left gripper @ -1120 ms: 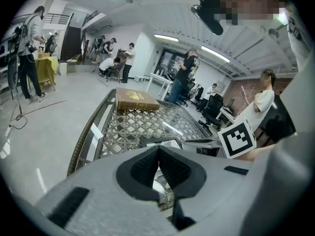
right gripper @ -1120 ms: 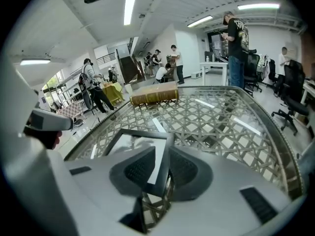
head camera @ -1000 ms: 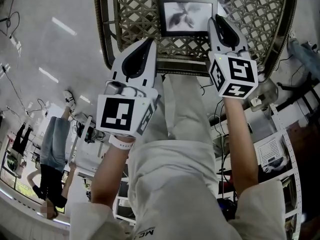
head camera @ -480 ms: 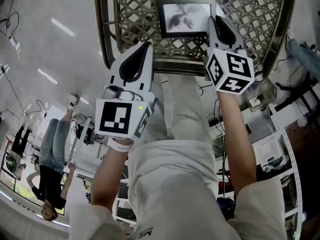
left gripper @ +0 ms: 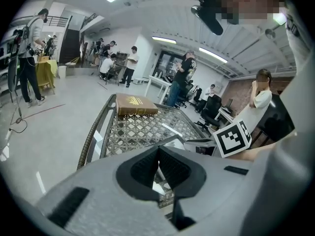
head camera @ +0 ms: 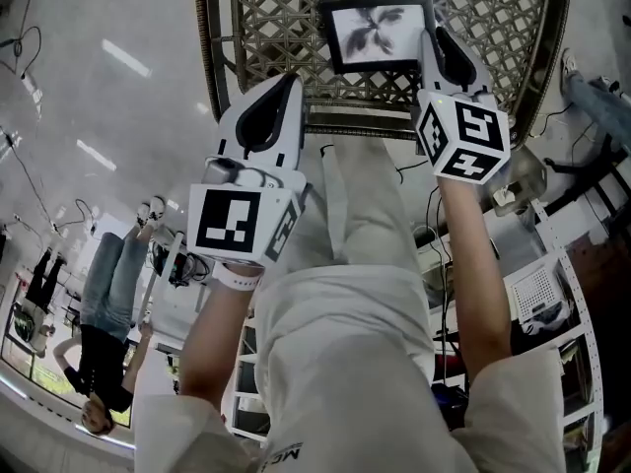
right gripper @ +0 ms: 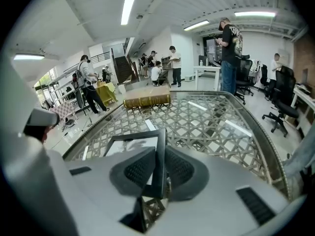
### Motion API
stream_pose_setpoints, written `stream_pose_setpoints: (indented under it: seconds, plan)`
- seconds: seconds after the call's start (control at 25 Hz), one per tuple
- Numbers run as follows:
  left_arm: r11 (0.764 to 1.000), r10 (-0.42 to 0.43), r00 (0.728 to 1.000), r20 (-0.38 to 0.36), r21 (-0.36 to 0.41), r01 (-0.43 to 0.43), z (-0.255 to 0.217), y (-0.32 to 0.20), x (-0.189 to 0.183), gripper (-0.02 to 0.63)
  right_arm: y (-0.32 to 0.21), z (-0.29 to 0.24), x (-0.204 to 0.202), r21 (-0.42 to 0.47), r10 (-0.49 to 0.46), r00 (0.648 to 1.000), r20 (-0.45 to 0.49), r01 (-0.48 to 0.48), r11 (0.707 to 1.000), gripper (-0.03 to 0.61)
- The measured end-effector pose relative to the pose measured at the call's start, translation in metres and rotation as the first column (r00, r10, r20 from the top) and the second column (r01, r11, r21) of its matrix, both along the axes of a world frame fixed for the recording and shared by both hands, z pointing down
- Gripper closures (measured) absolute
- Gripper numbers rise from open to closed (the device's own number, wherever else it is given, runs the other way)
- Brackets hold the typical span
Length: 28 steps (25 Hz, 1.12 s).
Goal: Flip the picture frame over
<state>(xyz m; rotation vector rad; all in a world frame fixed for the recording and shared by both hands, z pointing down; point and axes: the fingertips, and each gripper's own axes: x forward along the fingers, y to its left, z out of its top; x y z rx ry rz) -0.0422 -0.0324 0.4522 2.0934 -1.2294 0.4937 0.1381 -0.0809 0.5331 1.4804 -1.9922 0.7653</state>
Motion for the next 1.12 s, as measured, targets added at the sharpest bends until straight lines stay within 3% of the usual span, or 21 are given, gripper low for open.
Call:
stream_pose_setpoints:
  seconds: [0.4,0.76,1.12]
  plan:
    - [1.0,0.012,1.0,-0.015,0.021,-0.012,-0.025,0.005,-0.001,0.589,0.008,-0.038,0.006,0.014,0.002,1.0,-0.016,-0.002,1.0,0.502]
    - [0.999,0.023,0.999,-0.022,0.023,-0.023,-0.028,0.007,0.0,0.589,0.004,-0.058,0.026,0.081,-0.019,0.98,-0.198,0.036,0.996,0.502]
    - [0.998,0.051,0.998,-0.023,0.028,-0.051,-0.033,0.009,0.009,0.589,-0.017,-0.073,0.055,0.158,-0.052,0.932,-0.358,0.115,0.981,0.502]
